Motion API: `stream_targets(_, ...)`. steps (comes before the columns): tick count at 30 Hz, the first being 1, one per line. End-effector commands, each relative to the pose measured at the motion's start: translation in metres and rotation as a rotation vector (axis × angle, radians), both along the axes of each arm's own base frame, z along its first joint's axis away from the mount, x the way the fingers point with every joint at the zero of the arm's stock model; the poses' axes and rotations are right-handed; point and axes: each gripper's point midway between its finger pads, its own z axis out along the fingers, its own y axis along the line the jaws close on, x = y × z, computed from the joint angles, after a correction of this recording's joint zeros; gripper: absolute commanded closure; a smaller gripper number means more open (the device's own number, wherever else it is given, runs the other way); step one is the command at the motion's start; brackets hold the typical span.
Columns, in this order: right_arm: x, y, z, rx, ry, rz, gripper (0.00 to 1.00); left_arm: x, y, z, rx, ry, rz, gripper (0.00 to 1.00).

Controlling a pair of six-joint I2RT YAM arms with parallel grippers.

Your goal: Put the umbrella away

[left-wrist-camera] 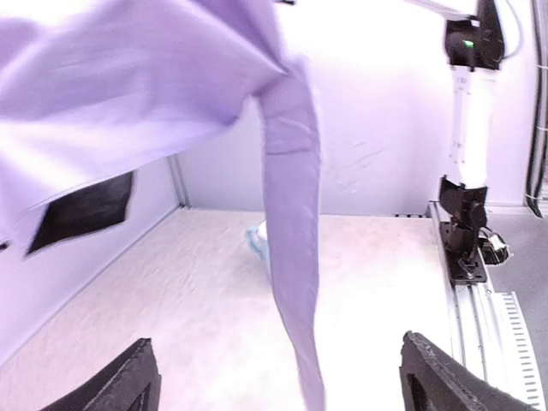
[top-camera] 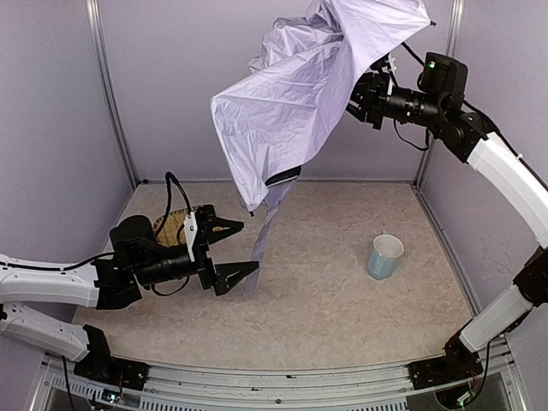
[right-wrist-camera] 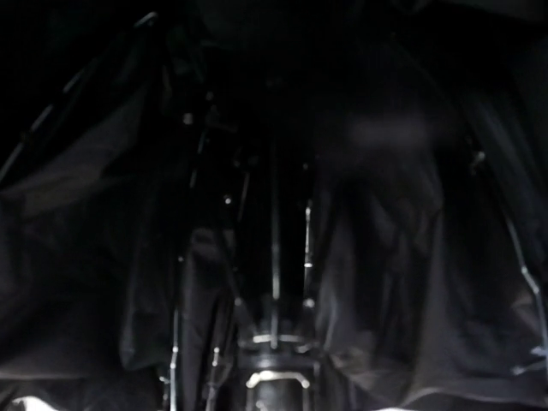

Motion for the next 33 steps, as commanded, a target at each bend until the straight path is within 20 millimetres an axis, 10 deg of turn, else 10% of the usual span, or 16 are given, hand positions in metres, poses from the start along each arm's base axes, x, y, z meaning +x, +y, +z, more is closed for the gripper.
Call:
stream_targets(1,-0.009,-0.007,0.031,0.065,-0.041,-0.013,1.0,-0.007,-0.016,0.026,-0.097,-0.126,-0.041,0.04)
stream_targets(6,-0.01,-0.006,0.03,0.064,-0.033,0.001,1.0,-0.007,-0.035,0.008,-0.069,-0.077,-0.101,0.08)
stream_targets(11,-0.015,-0.007,0.031,0.064,-0.041,0.008,1.0,0.01,-0.052,-0.023,-0.008,-0.026,-0.079,0.39)
stream_targets(19,-0.02,-0.011,0.03,0.064,-0.058,0.001,1.0,0.062,-0.053,-0.039,-0.042,0.041,0.09,0.27)
stream_targets(21,-0.021,-0.011,0.028,0.06,-0.058,0.0,1.0,0.07,-0.046,-0.042,-0.056,0.054,0.107,0.37)
stream_targets(25,-0.02,-0.013,0.028,0.054,-0.062,-0.013,1.0,0.069,-0.043,-0.056,-0.018,0.087,0.097,1.0)
stream_targets(33,-0.056,-0.011,0.017,-0.059,-0.105,0.117,1.0,0.094,-0.019,-0.101,0.037,0.177,0.132,1.0)
